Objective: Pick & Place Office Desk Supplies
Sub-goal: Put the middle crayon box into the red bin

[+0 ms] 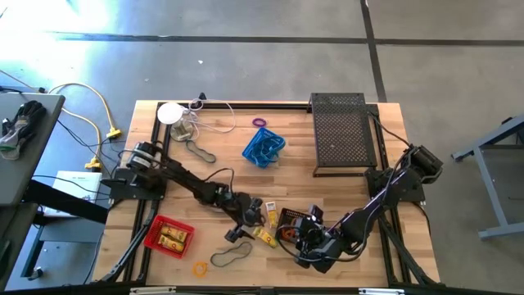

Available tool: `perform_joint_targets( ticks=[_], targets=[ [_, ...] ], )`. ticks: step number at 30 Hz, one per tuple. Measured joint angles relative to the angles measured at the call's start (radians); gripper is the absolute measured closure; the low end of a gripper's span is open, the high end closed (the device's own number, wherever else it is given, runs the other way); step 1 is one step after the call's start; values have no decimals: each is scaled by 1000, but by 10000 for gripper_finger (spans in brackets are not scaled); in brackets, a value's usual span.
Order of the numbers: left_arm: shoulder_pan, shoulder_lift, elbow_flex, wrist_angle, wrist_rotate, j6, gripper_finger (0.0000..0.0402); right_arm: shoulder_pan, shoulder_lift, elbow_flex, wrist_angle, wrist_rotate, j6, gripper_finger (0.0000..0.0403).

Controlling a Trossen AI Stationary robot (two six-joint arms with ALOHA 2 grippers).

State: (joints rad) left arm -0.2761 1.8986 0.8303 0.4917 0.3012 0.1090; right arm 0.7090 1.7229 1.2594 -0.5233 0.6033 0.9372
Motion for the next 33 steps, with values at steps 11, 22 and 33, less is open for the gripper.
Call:
perform_joint_targets(
  ticks=[11, 22, 33],
  targets=[
    [31, 42, 0, 48, 44, 53, 139, 0, 0, 0, 13, 0, -19, 259],
    [32, 47, 0, 51, 40, 18, 240, 0, 0, 0, 20, 0, -26, 259],
    [31, 28, 0, 36, 50, -26, 266, 0, 0, 0, 20, -4, -26, 259]
  ],
)
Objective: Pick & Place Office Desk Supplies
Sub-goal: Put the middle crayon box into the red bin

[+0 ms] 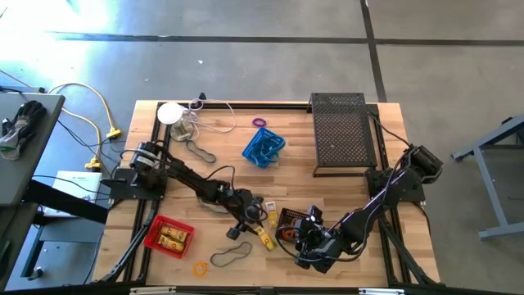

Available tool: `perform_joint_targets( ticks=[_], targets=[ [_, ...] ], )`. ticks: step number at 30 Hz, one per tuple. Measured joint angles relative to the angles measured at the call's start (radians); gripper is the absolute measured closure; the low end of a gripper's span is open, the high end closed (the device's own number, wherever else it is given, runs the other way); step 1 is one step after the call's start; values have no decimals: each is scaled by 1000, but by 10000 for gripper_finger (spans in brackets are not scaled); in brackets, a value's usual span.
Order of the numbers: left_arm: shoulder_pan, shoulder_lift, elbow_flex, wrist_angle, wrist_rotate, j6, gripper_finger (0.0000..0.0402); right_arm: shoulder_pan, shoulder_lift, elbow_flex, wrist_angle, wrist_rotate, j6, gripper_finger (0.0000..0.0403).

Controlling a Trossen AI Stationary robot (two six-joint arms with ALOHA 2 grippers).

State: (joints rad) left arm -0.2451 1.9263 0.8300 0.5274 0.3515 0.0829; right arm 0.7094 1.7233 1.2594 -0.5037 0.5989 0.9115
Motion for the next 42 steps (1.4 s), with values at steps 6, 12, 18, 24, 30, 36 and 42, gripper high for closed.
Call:
perform_joint_targets(
  ticks=[6, 12, 18, 24, 30, 36, 42],
  targets=[
    [0, -109, 0, -101, -19, -102, 267, 6, 0, 0, 0, -2, 0, 259],
    [-30, -360, 0, -437, -87, -179, 267, 11, 0, 0, 2, -1, 0, 259],
    [-118, -636, 0, -797, -215, -337, 267, 11, 0, 0, 5, -1, 0, 259],
    [-270, -836, 1, -1060, -289, -622, 267, 11, 0, 0, 11, 1, 0, 259],
    [-447, -922, 1, -1173, -303, -826, 267, 11, 0, 0, 16, 1, 0, 259],
    [-586, -951, 1, -1423, -306, -1073, 267, 11, 0, 0, 20, 1, 0, 259],
    [-667, -951, 1, -1476, -294, -1279, 267, 11, 0, 0, 21, 1, -1, 259]
  ],
)
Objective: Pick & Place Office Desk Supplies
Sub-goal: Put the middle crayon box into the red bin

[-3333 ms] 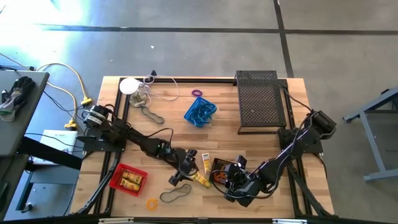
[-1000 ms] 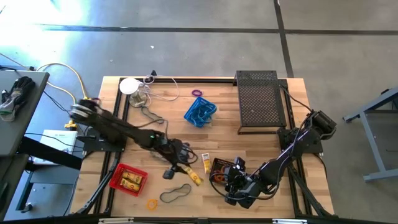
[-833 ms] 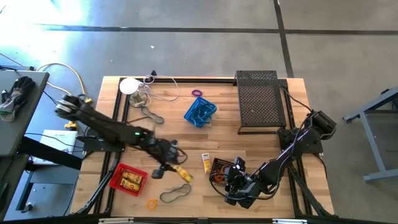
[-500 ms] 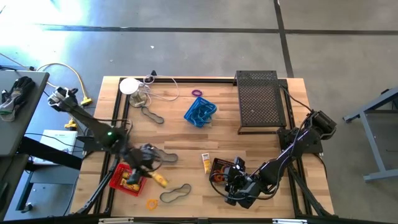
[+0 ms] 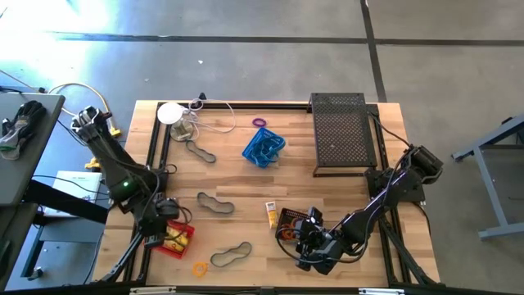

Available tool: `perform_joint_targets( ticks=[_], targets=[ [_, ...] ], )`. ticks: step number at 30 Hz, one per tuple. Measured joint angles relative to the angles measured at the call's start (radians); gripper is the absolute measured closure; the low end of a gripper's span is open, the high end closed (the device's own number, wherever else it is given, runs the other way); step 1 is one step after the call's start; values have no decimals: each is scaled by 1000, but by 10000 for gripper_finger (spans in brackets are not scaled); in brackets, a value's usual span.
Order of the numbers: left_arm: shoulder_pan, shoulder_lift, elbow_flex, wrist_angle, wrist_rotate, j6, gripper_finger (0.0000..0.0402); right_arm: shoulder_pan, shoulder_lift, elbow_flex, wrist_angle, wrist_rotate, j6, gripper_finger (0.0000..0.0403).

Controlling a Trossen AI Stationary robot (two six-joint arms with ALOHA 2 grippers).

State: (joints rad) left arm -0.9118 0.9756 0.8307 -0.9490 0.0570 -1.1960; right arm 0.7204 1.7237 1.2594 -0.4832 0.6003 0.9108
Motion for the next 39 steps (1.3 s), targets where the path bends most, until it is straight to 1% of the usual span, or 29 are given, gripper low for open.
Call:
perform_joint_targets(
  ticks=[9, 17, 21, 27, 33, 39],
  targets=[
    [-79, 5, 0, -47, -36, -104, 267, 0, 0, 0, 0, 0, -3, 259],
    [-80, 5, 0, -47, -43, -92, 262, 0, 0, 0, 2, 0, -2, 259],
    [-80, 5, 0, -50, -83, -99, 259, 0, 0, 0, 2, -1, -1, 259],
    [-80, 5, 0, -58, -72, -63, 258, 0, 0, 0, 2, -1, 0, 259],
    [-80, 5, 0, -145, -72, -151, 258, 0, 0, 0, 2, -1, 0, 259],
    [-80, 5, 0, -145, -72, -164, 258, 0, 0, 0, 2, -1, 0, 259]
  ],
)
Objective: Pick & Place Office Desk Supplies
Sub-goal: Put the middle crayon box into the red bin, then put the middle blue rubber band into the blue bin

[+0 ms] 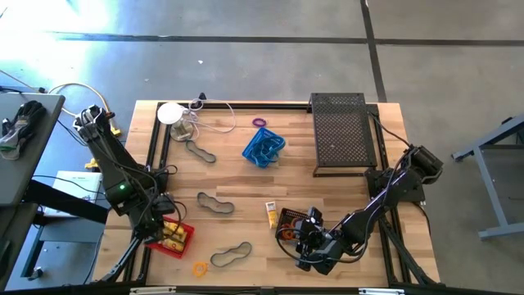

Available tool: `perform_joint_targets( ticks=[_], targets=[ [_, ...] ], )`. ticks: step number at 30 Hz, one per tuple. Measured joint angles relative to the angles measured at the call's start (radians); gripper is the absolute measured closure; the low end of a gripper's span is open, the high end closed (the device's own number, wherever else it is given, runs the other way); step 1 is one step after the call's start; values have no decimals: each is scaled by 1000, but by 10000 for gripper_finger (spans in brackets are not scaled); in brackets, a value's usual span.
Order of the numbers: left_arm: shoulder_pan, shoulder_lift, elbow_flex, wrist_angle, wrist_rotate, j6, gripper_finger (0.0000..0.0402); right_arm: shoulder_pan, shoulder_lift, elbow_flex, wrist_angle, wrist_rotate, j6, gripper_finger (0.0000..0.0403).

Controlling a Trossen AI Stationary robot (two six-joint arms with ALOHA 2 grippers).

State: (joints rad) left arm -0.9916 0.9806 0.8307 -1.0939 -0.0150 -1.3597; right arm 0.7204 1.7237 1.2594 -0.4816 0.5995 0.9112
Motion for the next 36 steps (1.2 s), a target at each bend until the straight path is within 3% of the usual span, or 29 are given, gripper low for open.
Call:
perform_joint_targets(
  ticks=[4, 14, 22, 26, 31, 36],
  targets=[
    [0, 0, 0, -3, 0, -24, 247, 0, 0, 0, 0, 0, 0, 259],
    [0, -1, 0, -5, 5, -19, 176, 0, 0, 0, 0, 0, 0, 259],
    [51, -70, 14, 8, 124, -12, 172, 0, 0, 0, 0, 0, 0, 259],
    [94, -149, 43, 22, 170, 80, 172, -3, 0, 0, 1, 0, 0, 259],
    [194, -283, 67, 67, 22, 260, 172, -3, 0, 0, 1, 1, -4, 259],
    [291, -382, 67, 97, -311, 475, 172, -3, 0, 0, 9, 4, 2, 259]
  ],
)
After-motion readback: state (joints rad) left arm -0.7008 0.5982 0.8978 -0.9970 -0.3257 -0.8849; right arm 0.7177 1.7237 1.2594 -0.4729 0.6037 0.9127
